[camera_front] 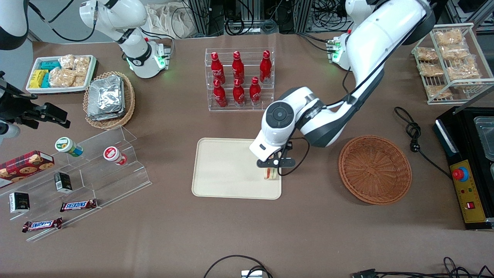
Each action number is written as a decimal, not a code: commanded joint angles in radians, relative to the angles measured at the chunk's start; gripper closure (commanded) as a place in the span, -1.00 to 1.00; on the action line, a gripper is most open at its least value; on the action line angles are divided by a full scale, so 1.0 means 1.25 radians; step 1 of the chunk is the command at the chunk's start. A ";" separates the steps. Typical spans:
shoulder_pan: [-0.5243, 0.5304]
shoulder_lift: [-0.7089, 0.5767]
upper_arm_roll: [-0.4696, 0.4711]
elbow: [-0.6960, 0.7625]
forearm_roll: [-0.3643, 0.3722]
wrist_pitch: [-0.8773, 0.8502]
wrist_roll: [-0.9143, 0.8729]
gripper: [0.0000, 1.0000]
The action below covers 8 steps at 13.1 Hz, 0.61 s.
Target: Place sandwich from basket to tray
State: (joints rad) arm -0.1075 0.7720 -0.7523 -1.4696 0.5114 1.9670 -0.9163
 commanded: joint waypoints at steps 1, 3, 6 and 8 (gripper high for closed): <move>-0.008 0.036 0.003 0.010 0.057 0.028 -0.017 1.00; -0.032 0.051 0.031 0.010 0.078 0.049 -0.044 1.00; -0.053 0.057 0.066 0.012 0.067 0.095 -0.063 -0.97; -0.051 0.056 0.067 0.011 0.076 0.110 -0.129 -1.00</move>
State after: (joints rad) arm -0.1571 0.8448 -0.6792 -1.4698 0.5875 2.0922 -1.0117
